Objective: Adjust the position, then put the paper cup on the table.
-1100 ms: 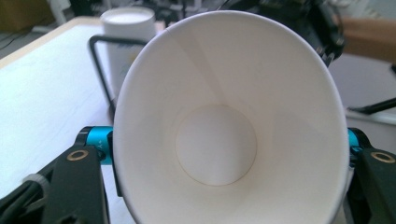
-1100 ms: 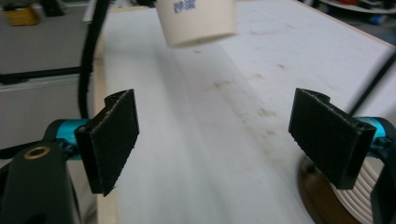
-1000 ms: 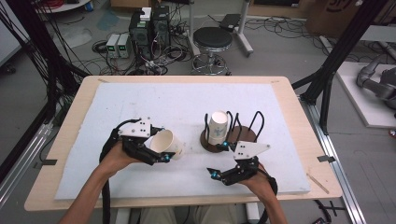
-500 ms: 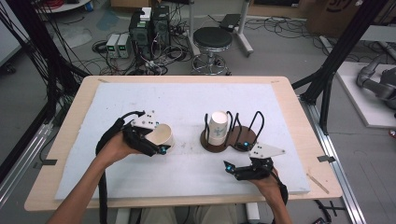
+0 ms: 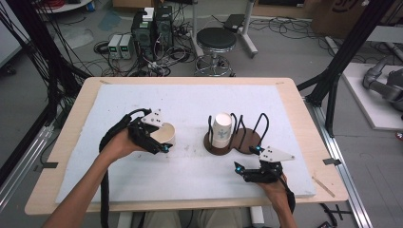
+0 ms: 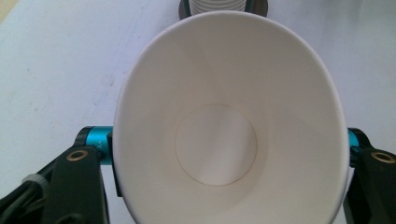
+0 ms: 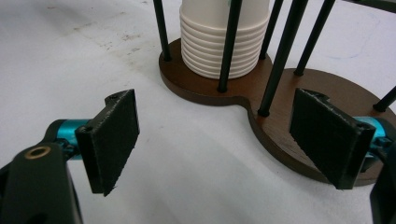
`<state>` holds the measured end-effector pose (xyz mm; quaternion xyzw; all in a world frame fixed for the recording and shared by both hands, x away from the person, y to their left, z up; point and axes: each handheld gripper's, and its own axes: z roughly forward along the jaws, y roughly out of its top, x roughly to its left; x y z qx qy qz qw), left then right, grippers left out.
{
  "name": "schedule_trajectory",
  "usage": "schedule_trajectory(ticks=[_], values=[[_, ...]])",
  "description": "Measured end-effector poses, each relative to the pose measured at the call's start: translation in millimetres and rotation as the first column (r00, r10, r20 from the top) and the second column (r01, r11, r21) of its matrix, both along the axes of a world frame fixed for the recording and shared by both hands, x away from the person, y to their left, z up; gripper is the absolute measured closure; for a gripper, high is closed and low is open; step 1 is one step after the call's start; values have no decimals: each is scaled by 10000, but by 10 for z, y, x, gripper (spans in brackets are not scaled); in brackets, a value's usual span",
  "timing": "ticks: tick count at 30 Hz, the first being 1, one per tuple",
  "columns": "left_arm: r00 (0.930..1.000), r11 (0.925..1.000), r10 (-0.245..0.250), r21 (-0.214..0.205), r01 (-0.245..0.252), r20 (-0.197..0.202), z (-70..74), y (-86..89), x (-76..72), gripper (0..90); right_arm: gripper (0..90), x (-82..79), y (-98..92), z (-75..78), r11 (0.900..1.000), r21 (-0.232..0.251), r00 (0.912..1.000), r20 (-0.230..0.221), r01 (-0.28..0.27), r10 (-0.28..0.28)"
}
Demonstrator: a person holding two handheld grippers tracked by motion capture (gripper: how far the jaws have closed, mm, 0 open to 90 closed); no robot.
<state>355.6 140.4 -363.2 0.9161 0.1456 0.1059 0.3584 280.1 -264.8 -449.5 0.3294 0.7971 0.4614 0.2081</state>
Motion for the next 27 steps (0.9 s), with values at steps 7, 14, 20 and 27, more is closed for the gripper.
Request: schedule_trajectory(ticks=[7, 14, 20, 27], values=[[9999, 9999, 136, 17, -136, -6, 8, 19, 8, 304, 167, -2, -3, -3, 10000, 25, 10000, 12, 45, -45], [9998, 9994, 178, 282, -180, 91, 27, 0, 10, 304, 167, -9, -6, -3, 10000, 56, 10000, 9, 78, -78], [9997, 9995, 222, 244, -223, 59, 22, -12, 34, 304, 167, -4, -9, -4, 9999, 31, 9999, 60, 111, -111], [9996, 9988, 252, 429, -247, -114, -66, -97, 136, 303, 167, -7, -9, -5, 9999, 39, 9999, 29, 157, -158]])
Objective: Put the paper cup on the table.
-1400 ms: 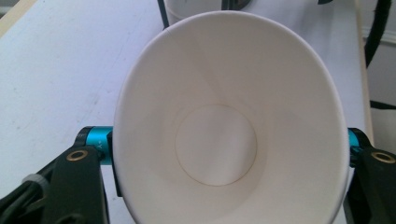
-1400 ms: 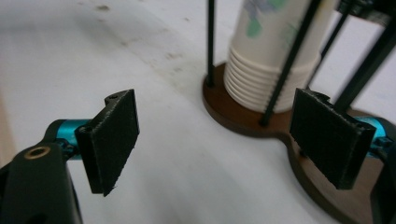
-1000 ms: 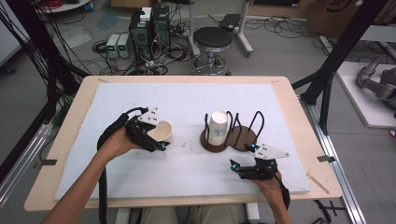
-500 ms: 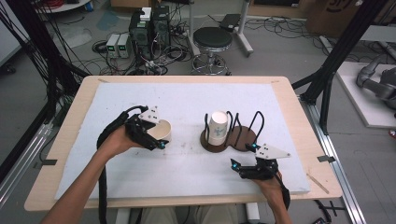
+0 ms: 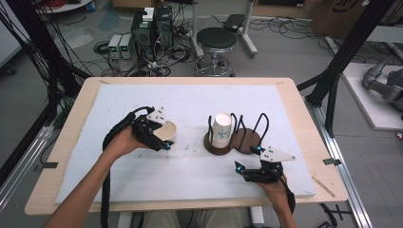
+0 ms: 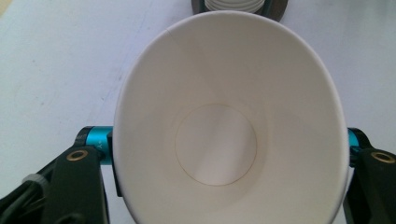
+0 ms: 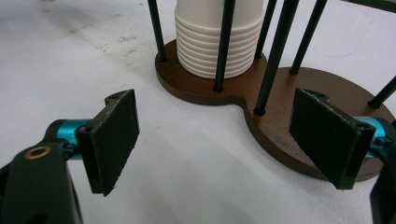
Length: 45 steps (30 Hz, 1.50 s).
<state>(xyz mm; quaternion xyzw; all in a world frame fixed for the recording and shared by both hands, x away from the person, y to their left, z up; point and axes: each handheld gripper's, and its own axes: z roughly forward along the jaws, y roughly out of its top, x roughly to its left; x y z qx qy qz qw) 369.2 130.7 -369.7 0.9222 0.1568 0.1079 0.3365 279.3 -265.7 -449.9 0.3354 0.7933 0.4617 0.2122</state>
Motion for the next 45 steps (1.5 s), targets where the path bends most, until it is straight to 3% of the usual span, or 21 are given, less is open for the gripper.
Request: schedule_trajectory(ticks=[7, 15, 22, 30, 33, 35, 37, 41, 45], values=[[9998, 9989, -80, 451, 88, -188, -111, -100, 105, 303, 167, -4, -1, -1, 10000, 13, 10000, 30, 13, -13], [9988, 9974, -191, 682, 221, -445, -240, -204, 145, 301, 167, 2, 4, -2, 10000, -43, 10000, 14, 37, -37], [9977, 9988, -18, 496, 52, -679, -419, -235, 151, 300, 167, 4, -2, -1, 10000, 38, 10000, -76, 31, -31], [9973, 9990, 95, 451, -62, -727, -430, -229, 162, 282, 167, 8, -4, -1, 10000, 66, 9999, -134, 28, -27], [9967, 9978, 377, 574, -337, -717, -470, -242, 155, 220, 167, 7, -4, -1, 10000, 70, 9999, -131, 11, -10], [9946, 9959, 384, 858, -301, -960, -504, -241, 162, 151, 167, 4, -7, -1, 10000, 89, 9999, -111, 15, -14], [9922, 9965, 315, 805, -218, -1208, -520, -238, 160, 152, 167, 5, -7, -1, 10000, 97, 9999, -123, 19, -18], [9924, 9960, 271, 878, -166, -1199, -514, -236, 141, 153, 167, 8, -7, -1, 10000, 64, 9999, -137, -6, 7], [9924, 9972, 468, 630, -398, -1138, -544, -141, 79, 155, 167, 8, -13, -1, 9999, 143, 9999, -113, 6, -4]])
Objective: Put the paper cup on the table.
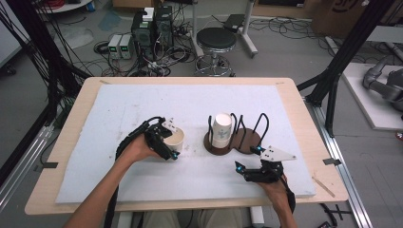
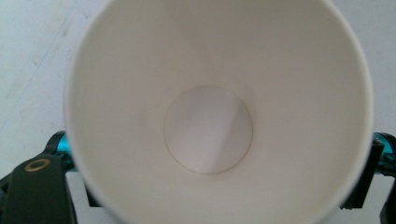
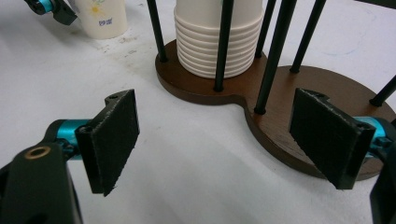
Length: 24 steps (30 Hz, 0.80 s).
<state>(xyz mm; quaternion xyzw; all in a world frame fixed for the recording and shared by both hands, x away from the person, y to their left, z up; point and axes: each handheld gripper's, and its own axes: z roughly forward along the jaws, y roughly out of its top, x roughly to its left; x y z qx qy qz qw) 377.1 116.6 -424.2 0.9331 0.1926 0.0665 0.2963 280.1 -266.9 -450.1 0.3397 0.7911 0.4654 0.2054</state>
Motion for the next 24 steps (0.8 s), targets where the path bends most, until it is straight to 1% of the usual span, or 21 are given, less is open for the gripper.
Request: schedule_trajectory(ticks=[1, 3, 4, 5, 7, 8, 9, 12, 15, 17, 18, 19, 21, 23, 24], values=[[9999, 9999, 86, -54, -85, 77, -1, 28, -24, 155, 167, 0, 0, 0, 10000, -3, 10000, -20, 17, -17], [9989, 9984, 339, -461, -324, 312, 8, 134, -112, 155, 167, 5, 1, 0, 10000, -1, 10000, -41, 5, -5], [9981, 9965, 491, -689, -465, 364, 6, 177, -163, 155, 167, 5, 1, 0, 10000, -5, 10000, -39, 9, -9], [9975, 9954, 532, -822, -492, 471, 7, 223, -207, 155, 167, 2, 2, 0, 10000, -18, 10000, -41, 9, -9], [9950, 9913, 778, -1111, -705, 626, 5, 305, -304, 155, 167, -10, 4, -1, 10000, -22, 10000, 77, 50, -50], [9936, 9879, 874, -1344, -771, 719, -1, 338, -338, 154, 167, -18, 2, 0, 10000, -47, 9998, 171, 56, -56], [9921, 9840, 991, -1558, -863, 766, -7, 385, -380, 154, 167, -24, 2, 0, 10000, -21, 9998, 152, 83, -83], [9835, 9669, 1523, -2208, -1278, 973, -50, 530, -511, 154, 167, -23, -8, -1, 9999, 75, 9996, 233, 137, -139], [9747, 9547, 1808, -2617, -1419, 1313, -94, 663, -616, 155, 167, -36, -2, -1, 9997, 36, 9992, 323, 222, -223], [9688, 9430, 2025, -2953, -1536, 1427, -127, 739, -680, 155, 167, -43, -1, -1, 9997, -39, 9988, 426, 224, -222], [9668, 9385, 2103, -3071, -1581, 1450, -140, 765, -705, 155, 167, -47, 0, -1, 9997, -23, 9987, 441, 248, -247], [9616, 9306, 2265, -3260, -1667, 1549, -163, 801, -744, 154, 167, -51, 0, -1, 9996, -5, 9988, 412, 269, -268], [9530, 9091, 2566, -3751, -1814, 1611, -198, 858, -808, 155, 167, -48, -7, -2, 9996, 22, 9985, 474, 281, -282], [9403, 8866, 2941, -4165, -2013, 1715, -227, 911, -866, 155, 167, -47, -11, -1, 9995, 94, 9986, 443, 289, -293], [9336, 8770, 3105, -4326, -2089, 1787, -237, 940, -892, 155, 167, -50, -12, -1, 9994, 112, 9985, 442, 318, -322]])
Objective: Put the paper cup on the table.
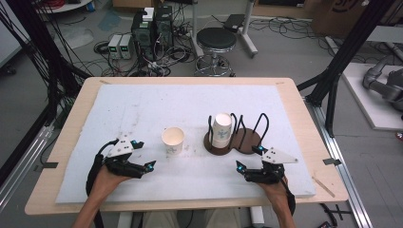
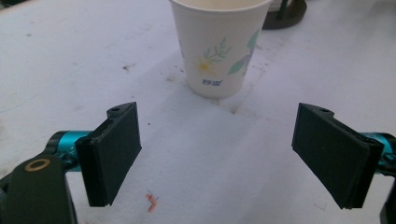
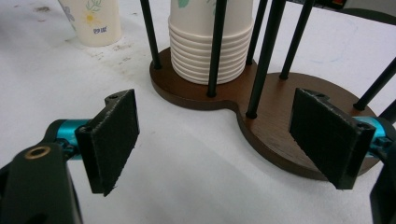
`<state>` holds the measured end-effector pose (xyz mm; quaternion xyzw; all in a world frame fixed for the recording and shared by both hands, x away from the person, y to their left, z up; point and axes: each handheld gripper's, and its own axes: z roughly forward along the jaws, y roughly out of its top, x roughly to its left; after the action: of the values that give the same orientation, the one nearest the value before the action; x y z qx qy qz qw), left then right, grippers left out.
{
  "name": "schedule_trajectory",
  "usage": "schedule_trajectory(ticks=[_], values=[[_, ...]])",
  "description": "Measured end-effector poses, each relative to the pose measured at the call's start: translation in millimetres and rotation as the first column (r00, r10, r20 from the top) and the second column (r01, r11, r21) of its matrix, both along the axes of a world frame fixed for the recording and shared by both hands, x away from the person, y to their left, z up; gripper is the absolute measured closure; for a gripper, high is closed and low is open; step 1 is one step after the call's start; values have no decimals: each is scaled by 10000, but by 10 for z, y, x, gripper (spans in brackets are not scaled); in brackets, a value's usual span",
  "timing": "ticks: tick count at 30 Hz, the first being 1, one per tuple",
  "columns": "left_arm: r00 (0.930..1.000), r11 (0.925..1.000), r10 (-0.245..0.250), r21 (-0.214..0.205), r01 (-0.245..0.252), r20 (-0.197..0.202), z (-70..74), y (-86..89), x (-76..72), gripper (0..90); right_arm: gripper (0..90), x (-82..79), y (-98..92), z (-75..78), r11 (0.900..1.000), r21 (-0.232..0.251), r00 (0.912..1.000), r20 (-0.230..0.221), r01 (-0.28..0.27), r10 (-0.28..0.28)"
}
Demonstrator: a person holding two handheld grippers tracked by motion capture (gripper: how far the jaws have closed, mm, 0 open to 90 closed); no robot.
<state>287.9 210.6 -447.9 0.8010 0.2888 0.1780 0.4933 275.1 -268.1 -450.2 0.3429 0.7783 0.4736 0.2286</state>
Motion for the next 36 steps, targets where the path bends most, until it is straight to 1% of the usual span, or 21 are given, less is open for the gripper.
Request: schedule_trajectory(ticks=[2, 4, 5, 7, 9, 11, 13, 14, 15, 17, 18, 19, 22, 23, 24, 27, 32, 36], values=[[9990, 9988, 331, -374, -320, 287, -14, 53, -53, 154, 167, -5, 0, 0, 10000, 17, 10000, 11, 4, -4], [9963, 9951, 693, -745, -654, 514, -28, 105, -104, 155, 167, 0, -2, 0, 10000, -3, 10000, 54, -11, 11], [9942, 9930, 879, -845, -826, 613, -40, 123, -129, 155, 167, 1, -1, 0, 10000, 12, 10000, -28, -10, 10], [9905, 9902, 1130, -909, -1057, 787, -74, 155, -160, 155, 167, 4, 0, 0, 10000, 4, 10000, -37, -25, 26], [9881, 9872, 1325, -993, -1246, 781, -111, 181, -181, 155, 167, -3, 0, 0, 10000, 24, 10000, -18, -62, 62], [9838, 9837, 1535, -1087, -1432, 931, -129, 201, -192, 156, 167, -10, -11, -1, 9999, 86, 9998, 153, -85, 84], [9795, 9807, 1715, -1129, -1595, 1055, -154, 221, -197, 160, 167, -14, -14, -1, 9999, 150, 9999, 118, -62, 60], [9782, 9790, 1787, -1188, -1660, 1059, -158, 229, -197, 164, 167, -10, -15, -1, 9999, 103, 9999, 139, -54, 53], [9777, 9772, 1831, -1278, -1695, 1032, -159, 230, -200, 165, 167, -9, -11, -2, 10000, 81, 9999, 118, -34, 33], [9795, 9780, 1768, -1291, -1638, 964, -161, 237, -192, 165, 167, -9, -2, -3, 10000, 4, 9999, 151, -39, 39], [9789, 9777, 1795, -1280, -1666, 975, -161, 235, -192, 165, 167, -16, 2, -1, 10000, -10, 9999, 102, -40, 40], [9788, 9776, 1812, -1263, -1686, 957, -162, 230, -192, 165, 167, -18, 0, -3, 10000, -8, 9998, 163, -72, 72], [9806, 9797, 1760, -1129, -1659, 864, -161, 221, -181, 165, 167, -20, -11, -3, 9999, 76, 9997, 227, -67, 66], [9816, 9805, 1719, -1112, -1622, 837, -161, 223, -175, 164, 167, -20, -12, -2, 9999, 96, 9998, 195, -51, 49], [9815, 9793, 1746, -1173, -1648, 782, -162, 224, -174, 164, 167, -20, -10, -2, 9999, 104, 9999, 137, -44, 42], [9815, 9776, 1763, -1300, -1657, 749, -163, 234, -173, 164, 167, -16, -3, -3, 10000, 25, 9999, 95, -66, 66], [9820, 9794, 1716, -1211, -1614, 794, -162, 233, -172, 164, 167, -12, -3, -3, 10000, 43, 9999, 106, -73, 73], [9823, 9785, 1722, -1279, -1619, 736, -164, 234, -172, 164, 167, -9, -2, -4, 10000, 9, 9999, 131, -77, 77]])
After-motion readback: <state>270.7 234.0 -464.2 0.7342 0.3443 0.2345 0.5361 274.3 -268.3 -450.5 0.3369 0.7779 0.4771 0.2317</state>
